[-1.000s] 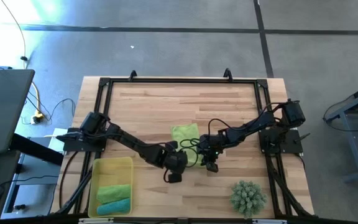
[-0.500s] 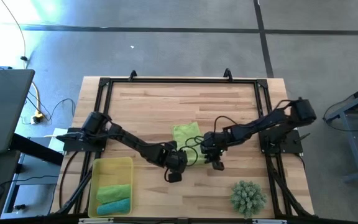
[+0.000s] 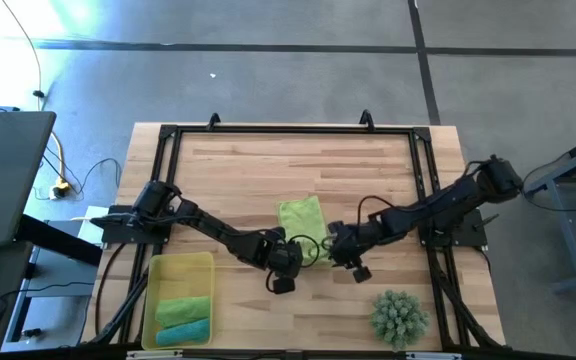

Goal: Roll microfiber towels into tight, uniform cylinder then place into a basket
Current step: Roll the light green microfiber towel

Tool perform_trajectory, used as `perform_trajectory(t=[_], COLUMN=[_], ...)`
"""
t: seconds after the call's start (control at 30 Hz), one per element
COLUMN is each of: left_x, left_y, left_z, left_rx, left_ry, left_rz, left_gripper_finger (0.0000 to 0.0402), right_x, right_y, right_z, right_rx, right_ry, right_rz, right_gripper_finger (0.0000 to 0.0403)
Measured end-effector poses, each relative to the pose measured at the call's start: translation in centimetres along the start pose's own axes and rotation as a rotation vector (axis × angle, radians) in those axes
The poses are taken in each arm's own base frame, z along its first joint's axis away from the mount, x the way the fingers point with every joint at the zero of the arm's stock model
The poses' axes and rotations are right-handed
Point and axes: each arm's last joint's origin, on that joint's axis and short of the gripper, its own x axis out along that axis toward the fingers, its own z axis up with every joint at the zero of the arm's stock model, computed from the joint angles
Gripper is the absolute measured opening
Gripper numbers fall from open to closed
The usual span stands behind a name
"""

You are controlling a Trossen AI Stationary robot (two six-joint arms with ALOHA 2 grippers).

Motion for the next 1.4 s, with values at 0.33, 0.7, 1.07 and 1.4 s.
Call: perform_trajectory(t=[0.33,0.7,1.07,1.4], left_x=[0.1,0.1,0.1,0.1], left_y=[-0.2,-0.2,-0.2,-0.2], left_z=[0.3,0.3,0.3,0.3], left_rx=[-0.010,-0.034,-0.036,-0.061], left_ry=[-0.030,-0.031,-0.030,-0.034], left_rz=[-0.023,-0.026,-0.026,-0.028], left_gripper_finger=[0.0083,0.0083,0.0083,0.0083], right_x=[0.3,0.2,1.1,3.4], right_y=[3.6,5.2,6.5,4.4], right_z=[0.4,0.1,0.2,-0.9], right_rx=[-0.373,-0.281,-0.238,-0.304], right_ry=[0.008,0.029,-0.014,0.097], right_rz=[-0.163,-0.354,-0.320,-0.382], right_gripper_finger=[0.0139,0.0140,0.0140,0.0140])
